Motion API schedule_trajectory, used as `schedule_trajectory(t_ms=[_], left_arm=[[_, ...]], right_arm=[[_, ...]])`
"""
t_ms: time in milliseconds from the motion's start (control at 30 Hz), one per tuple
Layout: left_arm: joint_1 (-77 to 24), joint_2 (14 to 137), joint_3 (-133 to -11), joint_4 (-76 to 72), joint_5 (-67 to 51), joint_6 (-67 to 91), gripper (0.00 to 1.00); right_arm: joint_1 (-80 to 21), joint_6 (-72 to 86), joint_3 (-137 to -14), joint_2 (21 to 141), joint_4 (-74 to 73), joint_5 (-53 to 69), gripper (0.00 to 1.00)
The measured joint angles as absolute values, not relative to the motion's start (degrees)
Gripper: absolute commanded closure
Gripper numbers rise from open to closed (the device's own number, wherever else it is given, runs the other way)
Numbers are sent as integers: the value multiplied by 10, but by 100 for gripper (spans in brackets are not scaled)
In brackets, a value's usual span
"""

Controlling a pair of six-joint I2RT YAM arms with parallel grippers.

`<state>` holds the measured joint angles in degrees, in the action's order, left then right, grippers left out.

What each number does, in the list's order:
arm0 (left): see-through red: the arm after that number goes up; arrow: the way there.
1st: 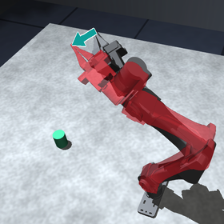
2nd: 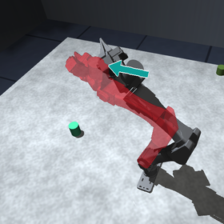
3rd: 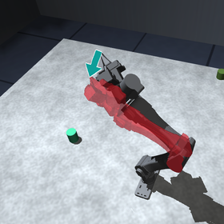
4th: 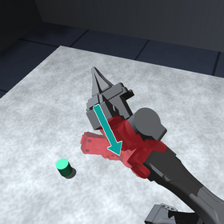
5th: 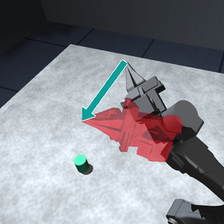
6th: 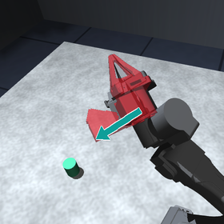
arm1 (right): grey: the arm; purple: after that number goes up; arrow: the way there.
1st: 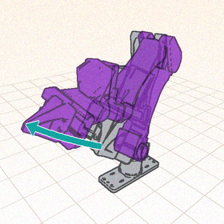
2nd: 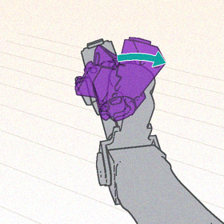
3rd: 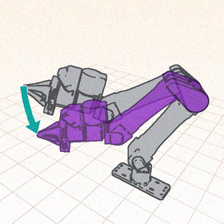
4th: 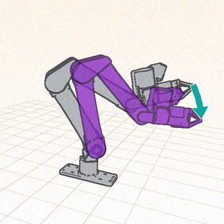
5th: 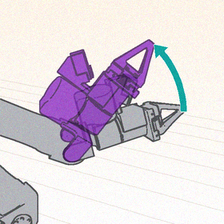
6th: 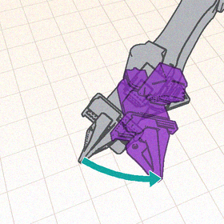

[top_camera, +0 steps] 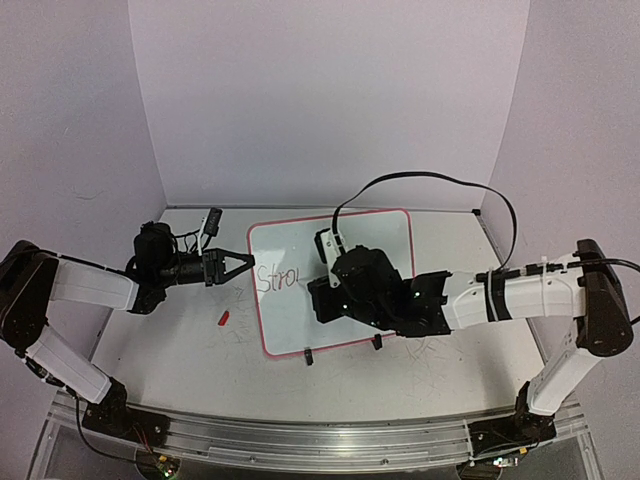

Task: Write a sentence on the whiteboard

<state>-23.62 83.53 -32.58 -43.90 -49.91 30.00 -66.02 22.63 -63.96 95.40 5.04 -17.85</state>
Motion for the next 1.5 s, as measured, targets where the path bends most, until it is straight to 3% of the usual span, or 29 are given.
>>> schedule_trajectory(t_ms=[1500], left_arm=[[-236,835,-326,-435,-498,300,100]], right_arm=[[-657,216,-659,958,46,-214,100]])
